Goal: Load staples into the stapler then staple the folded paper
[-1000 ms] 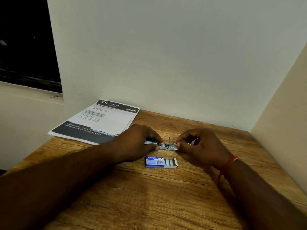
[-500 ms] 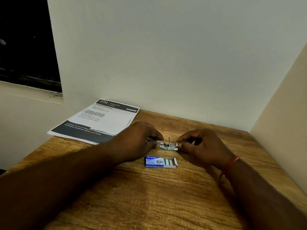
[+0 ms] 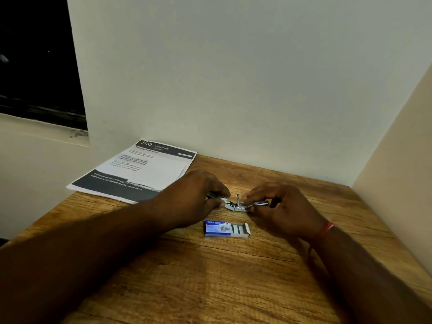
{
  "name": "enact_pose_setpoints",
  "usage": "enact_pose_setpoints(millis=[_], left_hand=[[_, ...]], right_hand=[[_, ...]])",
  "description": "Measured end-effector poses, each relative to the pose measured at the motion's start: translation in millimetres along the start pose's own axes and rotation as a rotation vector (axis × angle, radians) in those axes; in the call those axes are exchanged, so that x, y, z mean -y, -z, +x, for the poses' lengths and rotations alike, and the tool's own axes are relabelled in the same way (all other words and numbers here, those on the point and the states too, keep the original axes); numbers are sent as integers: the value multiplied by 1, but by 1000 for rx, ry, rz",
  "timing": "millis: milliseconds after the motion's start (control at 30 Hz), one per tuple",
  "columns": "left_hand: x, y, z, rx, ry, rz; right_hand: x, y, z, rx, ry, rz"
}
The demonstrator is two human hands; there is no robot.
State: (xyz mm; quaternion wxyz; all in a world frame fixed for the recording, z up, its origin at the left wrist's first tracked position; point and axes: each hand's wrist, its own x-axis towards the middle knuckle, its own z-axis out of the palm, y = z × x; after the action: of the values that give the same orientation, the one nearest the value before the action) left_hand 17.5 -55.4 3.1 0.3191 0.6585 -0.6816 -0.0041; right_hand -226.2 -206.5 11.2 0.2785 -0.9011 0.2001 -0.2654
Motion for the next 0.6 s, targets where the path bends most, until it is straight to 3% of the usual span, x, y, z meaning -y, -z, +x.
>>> enact_pose_setpoints(millis=[600], left_hand=[[1,2,1,8,8,13]], right_hand=[[-2,1,-1,-9,-107,19]])
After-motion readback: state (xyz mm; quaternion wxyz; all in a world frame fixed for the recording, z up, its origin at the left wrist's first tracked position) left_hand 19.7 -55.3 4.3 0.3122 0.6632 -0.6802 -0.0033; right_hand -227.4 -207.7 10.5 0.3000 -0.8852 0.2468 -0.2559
